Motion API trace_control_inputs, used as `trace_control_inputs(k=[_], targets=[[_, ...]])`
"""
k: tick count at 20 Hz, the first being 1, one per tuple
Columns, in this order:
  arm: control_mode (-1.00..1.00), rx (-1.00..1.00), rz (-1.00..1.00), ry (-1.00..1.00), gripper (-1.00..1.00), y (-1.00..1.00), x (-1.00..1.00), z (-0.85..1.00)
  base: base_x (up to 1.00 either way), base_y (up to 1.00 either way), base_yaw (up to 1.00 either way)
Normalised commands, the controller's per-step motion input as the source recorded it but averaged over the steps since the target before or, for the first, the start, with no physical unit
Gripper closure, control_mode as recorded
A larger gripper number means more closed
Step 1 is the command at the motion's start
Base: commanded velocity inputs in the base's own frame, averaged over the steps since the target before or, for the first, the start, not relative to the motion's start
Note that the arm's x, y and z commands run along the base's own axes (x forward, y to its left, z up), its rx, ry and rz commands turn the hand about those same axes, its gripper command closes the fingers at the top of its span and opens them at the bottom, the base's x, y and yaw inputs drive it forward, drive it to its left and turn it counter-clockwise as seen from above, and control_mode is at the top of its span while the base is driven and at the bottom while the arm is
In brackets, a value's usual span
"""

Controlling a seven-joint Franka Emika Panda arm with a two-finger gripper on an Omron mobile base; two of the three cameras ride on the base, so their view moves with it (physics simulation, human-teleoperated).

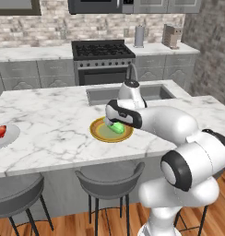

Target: Transport the fish and corn to the fridge. Place the fish on the rack containing meat and place the corn on the rack containing the vegetable, ensuring meats and vegetables are on different racks.

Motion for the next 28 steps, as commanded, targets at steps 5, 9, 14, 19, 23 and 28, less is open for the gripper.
trace_control_inputs(k=[5,9,14,19,23,28], targets=[[-1.0,0.0,0.0,0.04,-1.0,0.02,-0.02,-0.11,0.0,0.0,0.0],[-1.0,0.0,0.0,0.06,-1.0,0.07,-0.08,-0.07,0.0,0.0,0.0],[-1.0,0.0,0.0,0.06,-1.0,0.07,0.01,-0.21,0.0,0.0,0.0],[-1.0,0.0,0.0,-0.02,-1.0,0.0,0.09,-0.17,0.0,0.0,0.0],[-1.0,-0.02,0.0,0.03,1.0,0.0,-0.15,-0.53,0.0,0.0,0.0],[-1.0,-0.02,0.0,0.07,1.0,0.0,-0.23,-0.59,0.0,0.0,0.0]])
